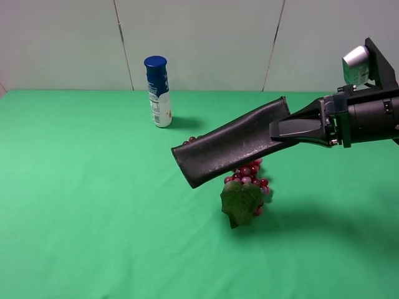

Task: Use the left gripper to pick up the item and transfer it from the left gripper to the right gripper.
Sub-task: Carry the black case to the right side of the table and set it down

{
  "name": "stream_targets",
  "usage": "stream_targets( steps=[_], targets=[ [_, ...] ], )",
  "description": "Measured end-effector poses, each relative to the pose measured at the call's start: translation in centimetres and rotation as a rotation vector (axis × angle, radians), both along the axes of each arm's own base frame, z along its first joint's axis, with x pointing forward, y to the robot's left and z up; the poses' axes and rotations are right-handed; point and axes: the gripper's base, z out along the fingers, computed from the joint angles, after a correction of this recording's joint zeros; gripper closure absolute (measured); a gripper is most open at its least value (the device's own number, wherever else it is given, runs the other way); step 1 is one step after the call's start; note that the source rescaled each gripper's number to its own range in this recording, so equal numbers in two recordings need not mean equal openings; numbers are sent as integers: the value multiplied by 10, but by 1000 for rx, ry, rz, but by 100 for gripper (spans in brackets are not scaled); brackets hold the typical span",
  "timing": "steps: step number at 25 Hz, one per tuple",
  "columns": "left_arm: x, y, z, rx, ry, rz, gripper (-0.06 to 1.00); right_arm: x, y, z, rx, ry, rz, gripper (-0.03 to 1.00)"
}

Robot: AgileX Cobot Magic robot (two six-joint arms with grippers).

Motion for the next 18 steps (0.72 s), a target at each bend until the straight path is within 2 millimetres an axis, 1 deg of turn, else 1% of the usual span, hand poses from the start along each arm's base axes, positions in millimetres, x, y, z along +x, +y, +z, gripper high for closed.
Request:
stream_targets(
  steps=[13,15,18],
  targets=[
    [1,2,0,0,-1,409,-2,3,0,2,24,-3,-36,94],
    [1,2,0,0,-3,437,-2,4,0,3,32,-5,-57,94],
    [-6,2,0,-9,-56,445,-2,7,-1,3,44,-6,-96,94]
  ],
)
